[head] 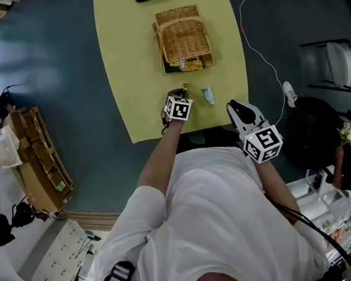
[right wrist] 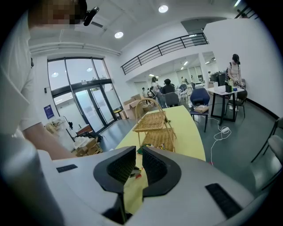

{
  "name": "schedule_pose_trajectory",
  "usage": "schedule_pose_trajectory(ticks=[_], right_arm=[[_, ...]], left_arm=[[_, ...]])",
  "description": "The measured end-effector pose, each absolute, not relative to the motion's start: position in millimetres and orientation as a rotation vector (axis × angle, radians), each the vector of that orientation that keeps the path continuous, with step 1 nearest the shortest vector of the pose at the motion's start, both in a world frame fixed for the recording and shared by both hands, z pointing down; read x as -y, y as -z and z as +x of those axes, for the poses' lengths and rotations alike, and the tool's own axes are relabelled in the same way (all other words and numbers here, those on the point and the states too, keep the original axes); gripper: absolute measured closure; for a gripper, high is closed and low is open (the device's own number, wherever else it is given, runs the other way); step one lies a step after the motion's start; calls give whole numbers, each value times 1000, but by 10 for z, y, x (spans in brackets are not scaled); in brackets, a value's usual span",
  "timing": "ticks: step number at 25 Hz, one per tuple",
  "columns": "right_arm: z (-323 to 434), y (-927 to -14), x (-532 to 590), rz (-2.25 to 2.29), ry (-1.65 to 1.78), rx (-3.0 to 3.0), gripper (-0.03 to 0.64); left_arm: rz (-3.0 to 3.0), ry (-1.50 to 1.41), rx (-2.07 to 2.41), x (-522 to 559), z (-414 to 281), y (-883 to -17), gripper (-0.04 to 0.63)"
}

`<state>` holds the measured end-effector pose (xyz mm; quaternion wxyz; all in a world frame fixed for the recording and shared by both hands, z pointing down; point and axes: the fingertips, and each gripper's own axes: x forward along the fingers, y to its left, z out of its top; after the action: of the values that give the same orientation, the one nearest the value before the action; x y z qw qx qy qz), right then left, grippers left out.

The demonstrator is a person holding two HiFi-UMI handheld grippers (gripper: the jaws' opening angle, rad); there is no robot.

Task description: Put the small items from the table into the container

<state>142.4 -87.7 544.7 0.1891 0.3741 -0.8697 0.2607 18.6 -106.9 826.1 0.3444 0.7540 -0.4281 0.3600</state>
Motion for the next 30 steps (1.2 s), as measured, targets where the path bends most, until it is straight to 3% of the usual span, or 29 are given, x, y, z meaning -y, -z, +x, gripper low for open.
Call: schedule_pose_trajectory(ticks=[20, 30], right_arm=[[1107, -5078, 1215, 1102, -629, 2544, 563], [1120, -5045, 1389, 1126, -623, 2530, 563]], left_arm=[[2090, -717, 1270, 1979, -206, -7151, 552], [2072, -689, 1328, 2310, -300, -7145, 552]])
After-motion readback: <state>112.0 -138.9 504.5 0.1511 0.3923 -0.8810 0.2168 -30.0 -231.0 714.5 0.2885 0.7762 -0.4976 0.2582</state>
